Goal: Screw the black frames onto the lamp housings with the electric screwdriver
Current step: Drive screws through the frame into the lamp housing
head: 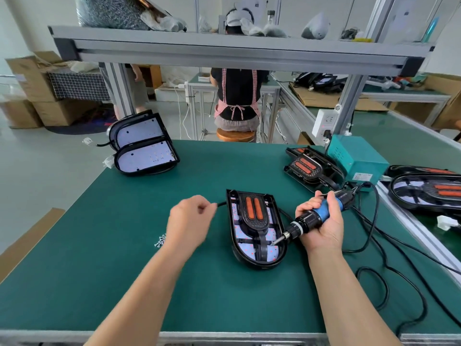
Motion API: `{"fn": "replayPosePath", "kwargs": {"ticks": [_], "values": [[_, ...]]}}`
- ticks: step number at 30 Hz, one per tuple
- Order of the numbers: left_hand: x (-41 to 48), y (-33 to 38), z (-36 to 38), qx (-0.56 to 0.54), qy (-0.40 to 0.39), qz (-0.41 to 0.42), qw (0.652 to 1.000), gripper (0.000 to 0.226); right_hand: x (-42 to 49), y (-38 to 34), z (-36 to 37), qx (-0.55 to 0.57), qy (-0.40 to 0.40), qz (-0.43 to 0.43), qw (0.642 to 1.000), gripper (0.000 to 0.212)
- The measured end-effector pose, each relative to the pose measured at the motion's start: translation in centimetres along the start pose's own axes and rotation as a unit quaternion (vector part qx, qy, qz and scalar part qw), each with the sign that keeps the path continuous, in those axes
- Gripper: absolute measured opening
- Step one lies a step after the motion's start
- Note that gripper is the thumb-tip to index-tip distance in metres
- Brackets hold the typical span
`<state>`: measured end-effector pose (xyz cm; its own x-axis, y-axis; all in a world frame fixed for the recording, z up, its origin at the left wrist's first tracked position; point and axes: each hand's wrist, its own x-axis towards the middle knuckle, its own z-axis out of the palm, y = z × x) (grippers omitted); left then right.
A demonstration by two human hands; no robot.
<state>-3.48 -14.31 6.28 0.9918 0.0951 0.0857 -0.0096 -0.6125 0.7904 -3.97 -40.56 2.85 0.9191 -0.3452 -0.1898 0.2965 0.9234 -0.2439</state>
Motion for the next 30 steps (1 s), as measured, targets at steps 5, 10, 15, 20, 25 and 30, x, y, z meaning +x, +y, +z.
{"fn": "replayPosePath", "kwargs": {"ticks": [5,10,15,20,25,30], "values": [[0.5,-3.6,-5.6,0.11,-0.11,-0.021,0.988,0.014,0.2,0.0,-0.2,-0.007,-0.006,-0.004,1.0,0.019],[0.0,-4.9,-6.2,0.196,-0.152,-0.013,0.969,0.014,0.3,0.0,-0.4,-0.016,-0.012,-0.01,1.0,0.019],[-0.1,-4.6,-6.0,0.237,-0.149,-0.006,0.96,0.015,0.2,0.0,-0.3,-0.018,-0.01,-0.012,1.0,0.019],[-0.6,-4.6,-6.0,0.263,-0.149,-0.002,0.953,0.02,0.1,0.0,-0.2,-0.02,-0.01,-0.013,1.0,0.019],[-1.0,-4.8,-5.6,0.299,-0.131,0.011,0.945,0.021,0.1,0.0,-0.2,-0.019,-0.008,-0.011,1.0,0.018],[-1.3,-4.8,-5.4,0.309,-0.104,0.023,0.945,0.018,0.0,0.0,-0.2,-0.014,-0.008,-0.008,1.0,0.018]]}}
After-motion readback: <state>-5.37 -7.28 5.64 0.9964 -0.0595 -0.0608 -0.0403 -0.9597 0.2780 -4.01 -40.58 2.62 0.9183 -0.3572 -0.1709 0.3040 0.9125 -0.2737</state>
